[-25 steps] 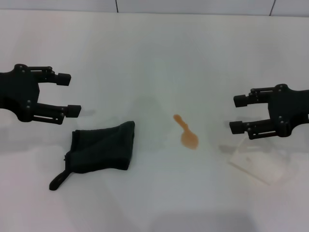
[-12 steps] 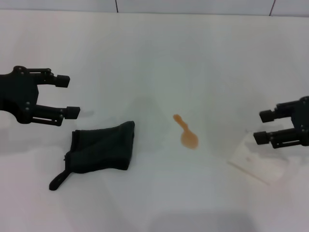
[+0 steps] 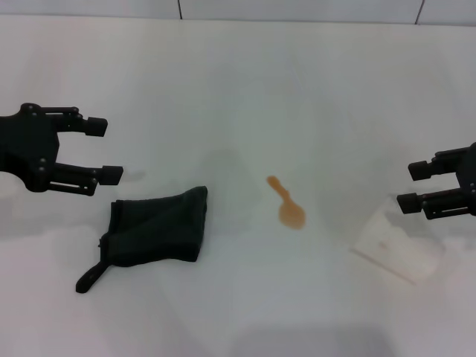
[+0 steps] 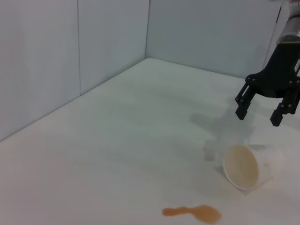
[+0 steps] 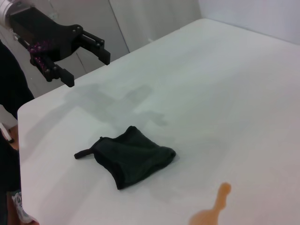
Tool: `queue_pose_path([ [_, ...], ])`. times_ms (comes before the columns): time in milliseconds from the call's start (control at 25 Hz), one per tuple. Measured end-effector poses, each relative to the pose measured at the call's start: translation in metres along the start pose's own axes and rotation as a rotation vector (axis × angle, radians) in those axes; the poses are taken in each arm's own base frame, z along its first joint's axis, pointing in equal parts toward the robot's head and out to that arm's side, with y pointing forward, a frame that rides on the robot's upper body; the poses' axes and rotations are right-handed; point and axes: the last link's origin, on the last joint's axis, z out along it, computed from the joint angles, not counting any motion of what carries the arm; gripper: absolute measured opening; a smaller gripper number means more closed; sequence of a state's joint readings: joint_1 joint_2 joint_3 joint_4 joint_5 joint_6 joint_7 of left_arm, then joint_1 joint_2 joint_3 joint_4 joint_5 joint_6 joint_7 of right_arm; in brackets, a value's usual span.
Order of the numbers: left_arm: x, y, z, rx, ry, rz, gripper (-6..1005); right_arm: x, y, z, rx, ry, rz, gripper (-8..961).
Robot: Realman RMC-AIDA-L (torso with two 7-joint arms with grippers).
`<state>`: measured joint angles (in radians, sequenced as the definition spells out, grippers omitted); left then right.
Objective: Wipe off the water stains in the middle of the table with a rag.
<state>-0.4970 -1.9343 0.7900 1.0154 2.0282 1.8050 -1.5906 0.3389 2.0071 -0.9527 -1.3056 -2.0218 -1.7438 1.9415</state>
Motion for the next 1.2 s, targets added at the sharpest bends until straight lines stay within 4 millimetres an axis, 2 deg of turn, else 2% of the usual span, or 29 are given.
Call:
queue_pose_path([
  [360, -0.001, 0.000, 0.000, 0.004, -0.001, -0.006, 859, 0.001, 0.007, -0.003, -0.021, 0.067, 0.033, 689],
  [560, 0.000, -0.001, 0.000, 0.005, -0.002, -0.005, 860, 0.005, 0.010, 0.003, -0.047, 0.134, 0.063, 740],
  [840, -0.001, -0.001, -0.001, 0.008, -0.003, -0.002, 860, 0.002, 0.008, 0.011, -0.031, 0.147, 0.047, 752],
  [1200, -0.003, -0.002, -0.006, 0.027, 0.005, -0.009, 859, -0.001, 0.004, 0.009, 0.024, 0.189, 0.038, 755],
])
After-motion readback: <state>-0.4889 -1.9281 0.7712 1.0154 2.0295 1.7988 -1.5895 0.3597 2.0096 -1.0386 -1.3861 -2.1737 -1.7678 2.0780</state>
